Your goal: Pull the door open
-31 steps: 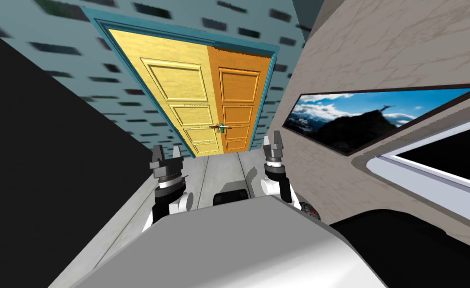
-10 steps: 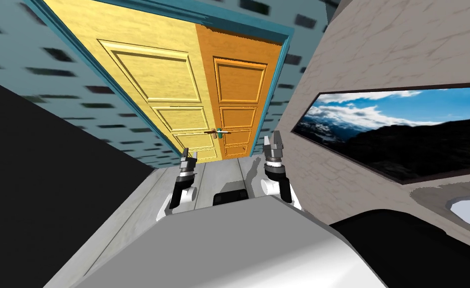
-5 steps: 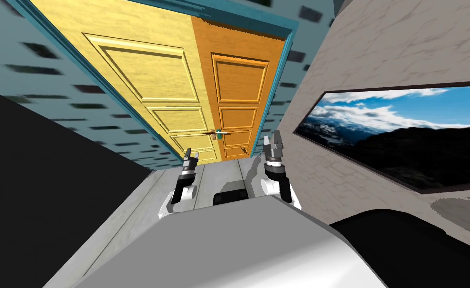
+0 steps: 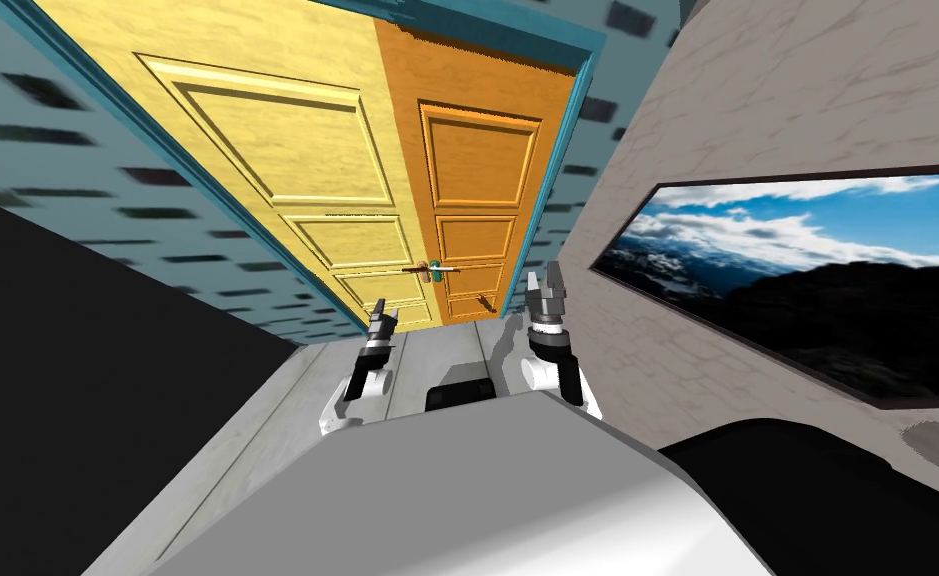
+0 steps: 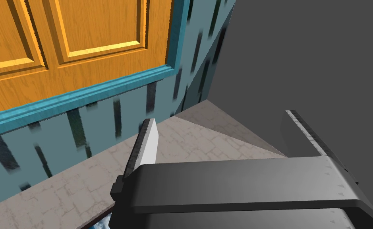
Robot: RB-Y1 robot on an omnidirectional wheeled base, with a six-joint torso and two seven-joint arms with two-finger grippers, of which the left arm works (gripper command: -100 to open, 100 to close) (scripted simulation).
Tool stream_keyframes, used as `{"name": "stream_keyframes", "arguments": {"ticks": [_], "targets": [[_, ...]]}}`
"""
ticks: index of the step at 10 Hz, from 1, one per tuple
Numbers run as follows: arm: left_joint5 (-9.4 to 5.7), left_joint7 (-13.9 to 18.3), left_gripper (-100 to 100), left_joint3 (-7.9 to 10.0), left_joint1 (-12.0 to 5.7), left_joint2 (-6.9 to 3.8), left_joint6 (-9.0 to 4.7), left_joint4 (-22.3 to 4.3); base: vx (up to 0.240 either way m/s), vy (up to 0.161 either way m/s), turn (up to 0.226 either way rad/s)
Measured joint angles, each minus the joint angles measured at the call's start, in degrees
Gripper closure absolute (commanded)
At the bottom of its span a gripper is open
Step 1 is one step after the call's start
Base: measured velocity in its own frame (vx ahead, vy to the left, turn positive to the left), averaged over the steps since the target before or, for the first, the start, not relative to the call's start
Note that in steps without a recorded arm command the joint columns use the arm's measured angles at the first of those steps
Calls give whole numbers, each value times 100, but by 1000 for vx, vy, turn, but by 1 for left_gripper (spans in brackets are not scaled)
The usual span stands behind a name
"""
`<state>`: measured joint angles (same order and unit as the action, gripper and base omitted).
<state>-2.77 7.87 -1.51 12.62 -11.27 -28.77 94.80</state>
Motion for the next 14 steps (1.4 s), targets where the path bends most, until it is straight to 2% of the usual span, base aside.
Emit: {"name": "stream_keyframes", "arguments": {"ticks": [1, 6, 14], "targets": [[-23, 18, -100, -2, -34, -35, 41, -78, 110, -25, -2], [-144, 89, -100, 18, -428, -208, 177, -750, 95, -17, -2], [-335, 214, -100, 45, -885, -494, 399, -1599, 98, -20, -1]]}}
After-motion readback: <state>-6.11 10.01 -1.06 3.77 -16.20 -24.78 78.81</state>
